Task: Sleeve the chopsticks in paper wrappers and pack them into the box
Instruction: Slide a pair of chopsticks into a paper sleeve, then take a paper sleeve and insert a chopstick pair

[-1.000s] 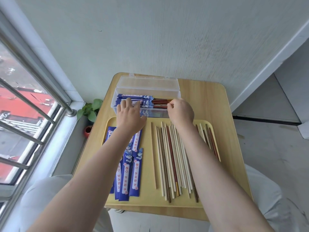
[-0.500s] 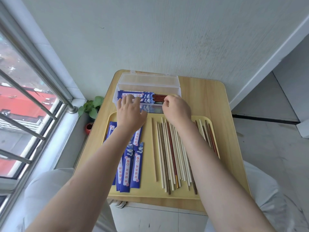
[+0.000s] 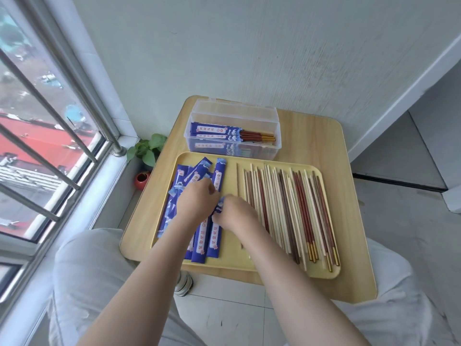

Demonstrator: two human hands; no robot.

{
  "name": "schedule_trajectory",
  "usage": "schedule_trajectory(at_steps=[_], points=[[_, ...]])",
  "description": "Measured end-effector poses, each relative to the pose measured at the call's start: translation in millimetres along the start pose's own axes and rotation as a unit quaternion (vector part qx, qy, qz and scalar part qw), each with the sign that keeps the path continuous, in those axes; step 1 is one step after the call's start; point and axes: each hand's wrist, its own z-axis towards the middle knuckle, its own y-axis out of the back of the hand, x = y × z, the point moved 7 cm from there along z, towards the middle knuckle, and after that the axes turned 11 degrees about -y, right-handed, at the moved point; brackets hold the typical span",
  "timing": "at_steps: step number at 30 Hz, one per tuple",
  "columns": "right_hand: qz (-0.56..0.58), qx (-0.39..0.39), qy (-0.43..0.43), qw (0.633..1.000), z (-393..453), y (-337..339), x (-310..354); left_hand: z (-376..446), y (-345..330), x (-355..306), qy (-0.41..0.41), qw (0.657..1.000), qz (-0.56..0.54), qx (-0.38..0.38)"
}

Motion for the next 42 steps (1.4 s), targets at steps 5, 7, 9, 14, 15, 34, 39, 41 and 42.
schedule_trajectory(at_steps=[5,7,9,14,15,34,39,41,42], points=[[-0.017,-0.046,-0.047,0.998,-18,-1,-5,-27,-9,-8,-0.018,0.995,-0.089,-0.042],[-0.018,-0.060,-0.074,0.995,-20,-1,-7,-30,-12,-7,-0.007,0.997,-0.076,-0.027],[-0.014,-0.066,-0.091,0.994,-21,-3,-9,-30,-14,-4,0.009,0.997,-0.076,-0.015],[-0.034,-0.051,-0.089,0.994,-23,-11,-14,-35,-14,-3,0.033,0.995,-0.091,-0.015],[-0.042,-0.050,-0.088,0.994,-23,-12,-15,-36,-15,-2,0.035,0.995,-0.090,-0.015],[0.187,0.150,0.095,0.966,-40,23,-43,-43,-32,-30,0.099,0.934,-0.344,-0.007],[0.214,-0.027,-0.004,0.977,-20,51,-94,-48,-41,-25,0.160,0.887,-0.434,0.001],[0.171,-0.047,-0.004,0.984,-16,49,-96,-47,-46,-25,0.169,0.893,-0.418,0.010],[0.152,-0.043,0.004,0.988,-15,45,-94,-46,-49,-27,0.172,0.898,-0.405,0.017]])
